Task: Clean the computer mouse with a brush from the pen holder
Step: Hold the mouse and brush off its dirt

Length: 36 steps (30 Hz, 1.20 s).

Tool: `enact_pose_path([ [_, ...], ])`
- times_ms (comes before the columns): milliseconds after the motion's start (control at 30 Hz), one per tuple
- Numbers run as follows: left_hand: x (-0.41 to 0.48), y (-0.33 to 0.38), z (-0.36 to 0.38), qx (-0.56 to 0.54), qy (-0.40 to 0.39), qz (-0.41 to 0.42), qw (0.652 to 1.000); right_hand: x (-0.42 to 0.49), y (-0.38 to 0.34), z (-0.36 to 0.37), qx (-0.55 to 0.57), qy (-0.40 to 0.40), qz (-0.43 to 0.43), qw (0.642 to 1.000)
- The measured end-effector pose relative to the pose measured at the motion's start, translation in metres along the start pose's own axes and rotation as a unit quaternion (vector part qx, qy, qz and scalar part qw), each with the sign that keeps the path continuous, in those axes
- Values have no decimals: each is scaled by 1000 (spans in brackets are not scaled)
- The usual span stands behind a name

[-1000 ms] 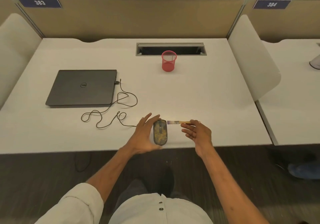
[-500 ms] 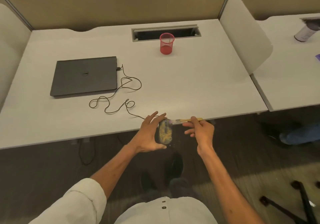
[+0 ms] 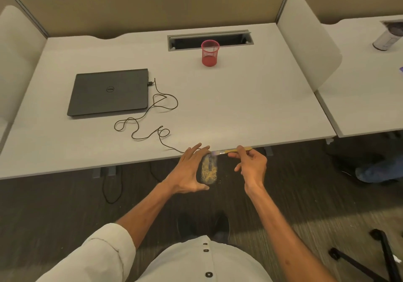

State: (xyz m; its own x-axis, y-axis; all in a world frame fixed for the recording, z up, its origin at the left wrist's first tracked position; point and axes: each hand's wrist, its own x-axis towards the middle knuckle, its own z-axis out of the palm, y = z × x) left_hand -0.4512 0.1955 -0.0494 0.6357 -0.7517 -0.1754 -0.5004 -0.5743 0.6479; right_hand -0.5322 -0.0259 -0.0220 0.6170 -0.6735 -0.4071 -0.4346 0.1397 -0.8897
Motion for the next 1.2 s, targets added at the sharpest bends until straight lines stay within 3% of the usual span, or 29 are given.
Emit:
enact_pose_path([
  [433,5,12,14,2,-11,-10,1000,16,14,-28,-34,55,30,997],
  [733,8,16,17,19,-12,-5,1000,13,14,-19,9,-19,29,999],
  [1033,8,17,18,18,-15,-4,1000,18,27,-32,-12,34,30,999],
  [1200,10,17,18,22,-18,-10,1000,23,22,-33,20,20,34,999],
])
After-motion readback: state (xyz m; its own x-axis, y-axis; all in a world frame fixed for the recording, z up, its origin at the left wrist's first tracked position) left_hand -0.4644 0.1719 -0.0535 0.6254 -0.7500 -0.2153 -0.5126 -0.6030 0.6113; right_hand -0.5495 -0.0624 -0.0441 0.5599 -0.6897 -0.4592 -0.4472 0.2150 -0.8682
